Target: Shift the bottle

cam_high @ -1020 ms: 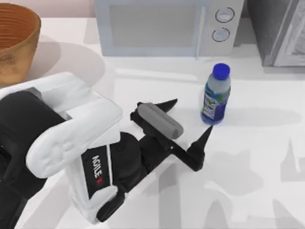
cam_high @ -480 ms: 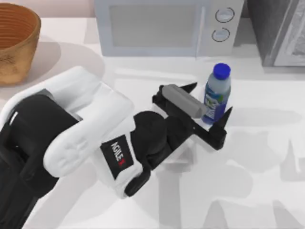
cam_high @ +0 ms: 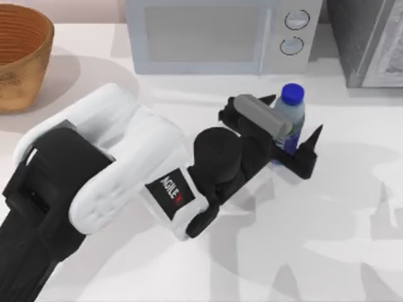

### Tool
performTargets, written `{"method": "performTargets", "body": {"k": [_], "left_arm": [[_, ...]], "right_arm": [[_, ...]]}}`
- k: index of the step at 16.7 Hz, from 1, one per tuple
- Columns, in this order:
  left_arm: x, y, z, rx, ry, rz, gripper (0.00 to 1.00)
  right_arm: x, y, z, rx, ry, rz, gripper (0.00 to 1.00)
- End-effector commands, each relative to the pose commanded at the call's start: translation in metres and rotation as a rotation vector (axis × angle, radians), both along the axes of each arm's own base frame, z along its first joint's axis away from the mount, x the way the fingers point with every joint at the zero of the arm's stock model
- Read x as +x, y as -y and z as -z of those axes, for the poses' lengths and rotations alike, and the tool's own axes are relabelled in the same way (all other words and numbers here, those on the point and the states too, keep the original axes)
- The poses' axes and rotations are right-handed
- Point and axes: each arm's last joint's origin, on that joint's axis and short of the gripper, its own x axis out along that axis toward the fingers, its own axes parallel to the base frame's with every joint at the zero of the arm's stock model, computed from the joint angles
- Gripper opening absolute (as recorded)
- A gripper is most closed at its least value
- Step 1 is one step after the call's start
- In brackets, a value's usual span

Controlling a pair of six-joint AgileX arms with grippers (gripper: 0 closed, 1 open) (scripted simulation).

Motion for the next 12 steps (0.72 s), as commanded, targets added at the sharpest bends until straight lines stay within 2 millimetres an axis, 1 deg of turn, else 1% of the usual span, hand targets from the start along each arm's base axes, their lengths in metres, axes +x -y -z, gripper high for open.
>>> {"method": "performTargets", "body": {"k": [1, 12], "left_arm": [[0.0000, 0.0000, 0.0000, 0.000, 0.000, 0.000, 1.00], [0.0000, 0.0000, 0.0000, 0.000, 0.000, 0.000, 0.17]], "right_arm": [[0.0000, 0.0000, 0.0000, 0.000, 0.000, 0.000, 1.00], [0.0000, 0.0000, 0.0000, 0.000, 0.000, 0.000, 1.00]]}}
